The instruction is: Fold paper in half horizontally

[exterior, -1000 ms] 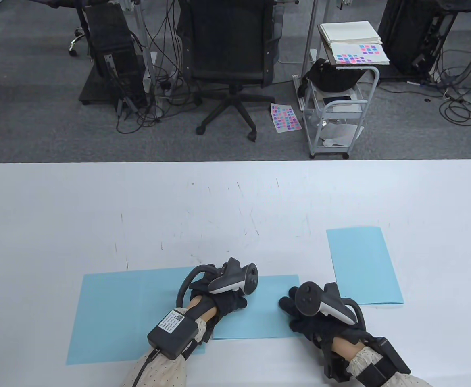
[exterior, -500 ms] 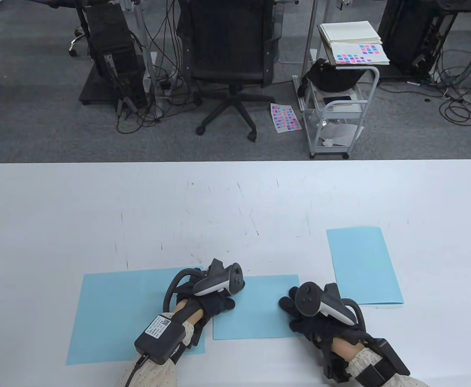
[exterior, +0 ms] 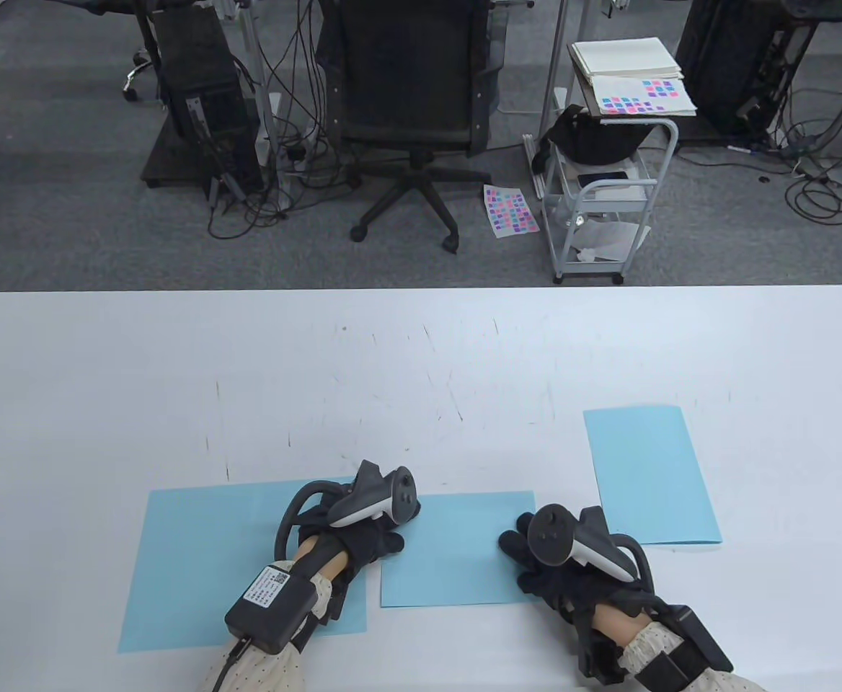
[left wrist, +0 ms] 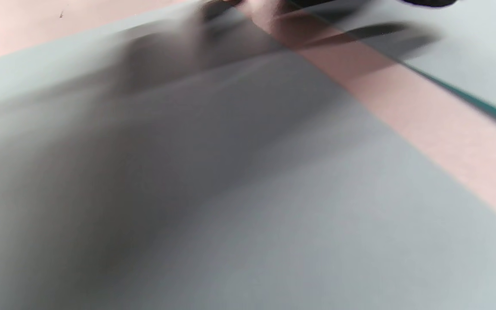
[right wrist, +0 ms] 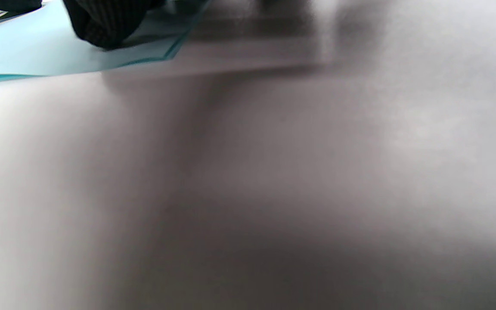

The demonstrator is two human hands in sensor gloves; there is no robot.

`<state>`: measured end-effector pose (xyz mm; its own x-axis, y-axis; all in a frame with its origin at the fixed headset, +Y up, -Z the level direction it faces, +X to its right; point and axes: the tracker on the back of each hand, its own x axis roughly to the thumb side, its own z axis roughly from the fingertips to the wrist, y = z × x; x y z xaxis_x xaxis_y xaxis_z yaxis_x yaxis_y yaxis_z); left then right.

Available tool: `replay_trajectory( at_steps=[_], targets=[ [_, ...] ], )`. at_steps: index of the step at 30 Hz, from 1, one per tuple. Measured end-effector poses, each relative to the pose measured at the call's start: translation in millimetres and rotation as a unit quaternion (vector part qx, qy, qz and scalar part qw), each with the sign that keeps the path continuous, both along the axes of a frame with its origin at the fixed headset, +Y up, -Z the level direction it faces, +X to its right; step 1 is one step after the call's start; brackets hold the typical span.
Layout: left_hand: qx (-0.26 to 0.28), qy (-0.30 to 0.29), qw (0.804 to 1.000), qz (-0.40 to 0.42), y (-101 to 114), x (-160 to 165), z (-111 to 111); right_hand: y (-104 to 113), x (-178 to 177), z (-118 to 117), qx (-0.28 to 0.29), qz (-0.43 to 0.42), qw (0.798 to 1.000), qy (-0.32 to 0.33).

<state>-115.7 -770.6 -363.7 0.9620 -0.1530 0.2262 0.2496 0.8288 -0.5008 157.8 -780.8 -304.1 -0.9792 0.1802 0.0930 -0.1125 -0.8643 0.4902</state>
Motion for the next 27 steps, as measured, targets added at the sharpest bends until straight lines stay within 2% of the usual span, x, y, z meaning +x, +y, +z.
replay_trajectory(
  at_steps=[10, 18, 23, 27],
  targets=[
    [0.014, 0.011, 1.0, 0.015, 2, -5, 2, 0, 0, 0, 0.0, -0.001, 1.0, -0.001],
    [0.1, 0.028, 0.993, 0.047, 28, -17, 15, 0, 0, -1, -0.001, -0.003, 1.0, 0.001],
    [0.182, 0.039, 0.981, 0.047, 41, -28, 33, 0, 0, -1, -0.001, -0.002, 1.0, 0.002],
    [0.226, 0.056, 0.971, 0.052, 47, -38, 44, 0, 0, -1, 0.0, -0.003, 1.0, 0.001]
  ],
)
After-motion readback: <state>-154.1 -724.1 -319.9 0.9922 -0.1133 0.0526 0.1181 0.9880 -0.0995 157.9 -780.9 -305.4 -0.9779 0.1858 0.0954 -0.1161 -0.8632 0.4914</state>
